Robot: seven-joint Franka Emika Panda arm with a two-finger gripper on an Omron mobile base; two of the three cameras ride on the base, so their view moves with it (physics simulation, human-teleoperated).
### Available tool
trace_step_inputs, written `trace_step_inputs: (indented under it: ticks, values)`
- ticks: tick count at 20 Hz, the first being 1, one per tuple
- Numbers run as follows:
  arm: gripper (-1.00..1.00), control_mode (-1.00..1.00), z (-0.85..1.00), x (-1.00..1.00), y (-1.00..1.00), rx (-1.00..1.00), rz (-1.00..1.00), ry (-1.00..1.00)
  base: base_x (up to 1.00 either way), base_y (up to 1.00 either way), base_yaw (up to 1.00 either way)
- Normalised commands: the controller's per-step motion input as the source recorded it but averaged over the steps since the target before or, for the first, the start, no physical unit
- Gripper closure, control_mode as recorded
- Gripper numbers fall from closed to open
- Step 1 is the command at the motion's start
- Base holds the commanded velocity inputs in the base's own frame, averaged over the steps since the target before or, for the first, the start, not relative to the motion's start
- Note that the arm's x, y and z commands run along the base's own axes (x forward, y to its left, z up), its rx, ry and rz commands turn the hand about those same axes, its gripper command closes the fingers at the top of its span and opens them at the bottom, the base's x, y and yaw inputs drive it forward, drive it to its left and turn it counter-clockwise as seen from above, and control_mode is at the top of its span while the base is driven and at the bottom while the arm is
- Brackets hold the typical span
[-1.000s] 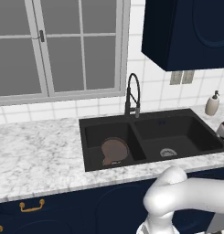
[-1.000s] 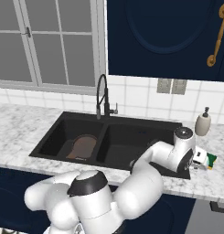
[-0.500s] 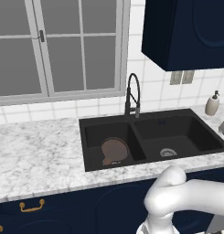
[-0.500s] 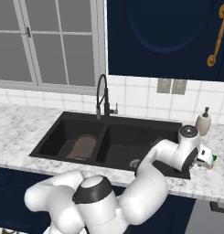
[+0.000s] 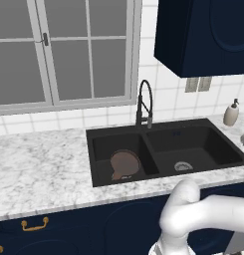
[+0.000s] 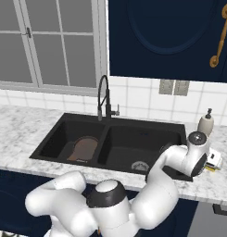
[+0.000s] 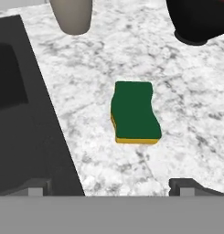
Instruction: Pick the pan and sponge and place them into the sink. Then turn on the water.
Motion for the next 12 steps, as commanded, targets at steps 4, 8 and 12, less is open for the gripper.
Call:
trace_step_inputs:
  ticks: [4,8,12]
  values:
    - [-1.00,-1.00,0.00,0.24,-0.42,0.00,0.00,0.00,0.00,0.00,0.00]
    - [-1.00,-1.00,-0.11,0.31,-0.33,0.00,0.00,0.12,0.00,0.00,0.00]
    - [-1.00,-1.00,-0.29,0.31,-0.33,0.00,0.01,0.13,0.00,0.00,0.00]
